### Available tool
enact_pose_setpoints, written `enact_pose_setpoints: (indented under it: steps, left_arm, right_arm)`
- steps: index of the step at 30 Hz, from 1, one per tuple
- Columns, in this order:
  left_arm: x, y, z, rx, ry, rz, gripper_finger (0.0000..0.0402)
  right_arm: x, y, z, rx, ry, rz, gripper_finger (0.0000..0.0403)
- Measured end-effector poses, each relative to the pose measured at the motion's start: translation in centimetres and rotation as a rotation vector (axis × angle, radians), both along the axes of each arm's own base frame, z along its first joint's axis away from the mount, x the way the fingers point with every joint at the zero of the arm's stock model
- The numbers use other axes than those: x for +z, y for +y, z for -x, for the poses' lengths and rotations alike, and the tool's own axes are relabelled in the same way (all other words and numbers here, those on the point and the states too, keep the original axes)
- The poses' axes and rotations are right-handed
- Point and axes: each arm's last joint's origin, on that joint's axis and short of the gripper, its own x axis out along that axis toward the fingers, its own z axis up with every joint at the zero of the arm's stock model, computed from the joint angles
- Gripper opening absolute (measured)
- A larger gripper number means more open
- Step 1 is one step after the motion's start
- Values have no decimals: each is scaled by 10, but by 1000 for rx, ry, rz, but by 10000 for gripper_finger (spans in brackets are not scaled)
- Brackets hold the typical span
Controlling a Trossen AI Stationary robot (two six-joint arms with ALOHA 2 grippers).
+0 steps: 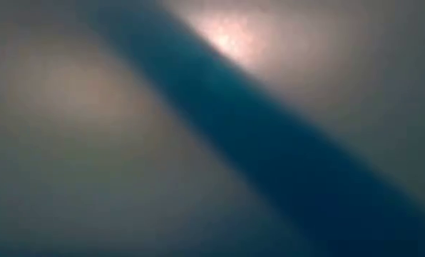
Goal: Pick & place jewel cases by type
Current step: Put the top blue CD case into the green bin, then put the top black CD case into the transparent bin
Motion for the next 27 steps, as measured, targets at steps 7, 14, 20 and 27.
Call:
enact_pose_setpoints:
  steps: [7, 14, 20, 27]
  left_arm:
    - [12, 4, 6, -53, 67, 46, 151]
    - [47, 24, 32, -64, 183, 19, 157]
    - [79, 47, 55, -38, 208, -51, 157]
    - [101, 70, 74, 62, 161, -223, 157]
  right_arm:
    - [0, 0, 0, 5, 0, 6, 6]
    - [0, 0, 0, 16, 3, 6, 6]
    - [-1, 0, 1, 28, 7, 16, 6]
    - [-13, -2, 2, -26, 38, -30, 6]
